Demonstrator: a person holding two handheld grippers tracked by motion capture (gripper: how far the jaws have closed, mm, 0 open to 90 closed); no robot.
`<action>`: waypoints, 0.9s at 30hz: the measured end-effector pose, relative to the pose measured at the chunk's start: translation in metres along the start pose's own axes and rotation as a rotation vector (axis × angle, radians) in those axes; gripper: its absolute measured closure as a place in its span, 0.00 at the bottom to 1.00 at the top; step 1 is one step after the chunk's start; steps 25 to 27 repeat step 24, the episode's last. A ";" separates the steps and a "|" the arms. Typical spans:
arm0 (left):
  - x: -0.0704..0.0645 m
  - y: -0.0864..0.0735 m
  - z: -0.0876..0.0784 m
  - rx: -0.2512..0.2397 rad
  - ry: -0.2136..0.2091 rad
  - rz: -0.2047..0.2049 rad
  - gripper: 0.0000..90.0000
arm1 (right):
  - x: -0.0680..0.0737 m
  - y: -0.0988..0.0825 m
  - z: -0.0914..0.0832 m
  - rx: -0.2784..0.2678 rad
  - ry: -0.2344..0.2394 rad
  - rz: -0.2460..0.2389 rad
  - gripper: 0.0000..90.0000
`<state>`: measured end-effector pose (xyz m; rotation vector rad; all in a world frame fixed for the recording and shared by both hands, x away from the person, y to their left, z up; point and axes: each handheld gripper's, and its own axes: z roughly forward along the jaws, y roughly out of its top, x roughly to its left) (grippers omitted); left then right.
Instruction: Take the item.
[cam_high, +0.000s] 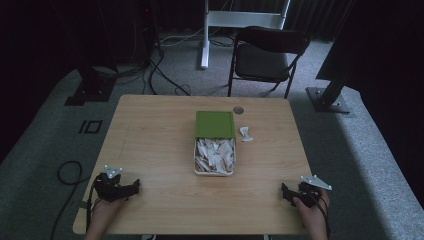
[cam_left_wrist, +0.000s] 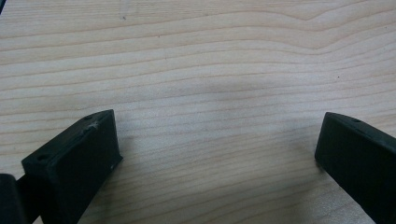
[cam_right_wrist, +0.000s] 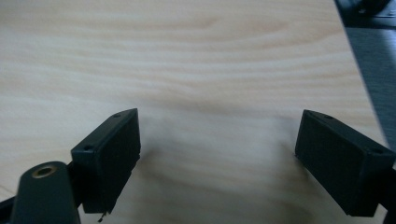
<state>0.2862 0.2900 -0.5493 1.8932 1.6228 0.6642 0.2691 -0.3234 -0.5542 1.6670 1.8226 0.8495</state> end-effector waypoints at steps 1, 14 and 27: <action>0.000 0.000 0.000 0.000 0.000 0.000 0.01 | 0.000 -0.001 0.000 0.020 -0.015 -0.012 0.15; 0.000 0.000 0.000 0.000 0.000 -0.001 0.01 | 0.002 -0.003 -0.002 0.024 -0.007 -0.015 0.14; 0.000 0.000 0.000 0.000 0.000 0.000 0.01 | 0.002 -0.003 -0.002 0.024 -0.007 -0.016 0.14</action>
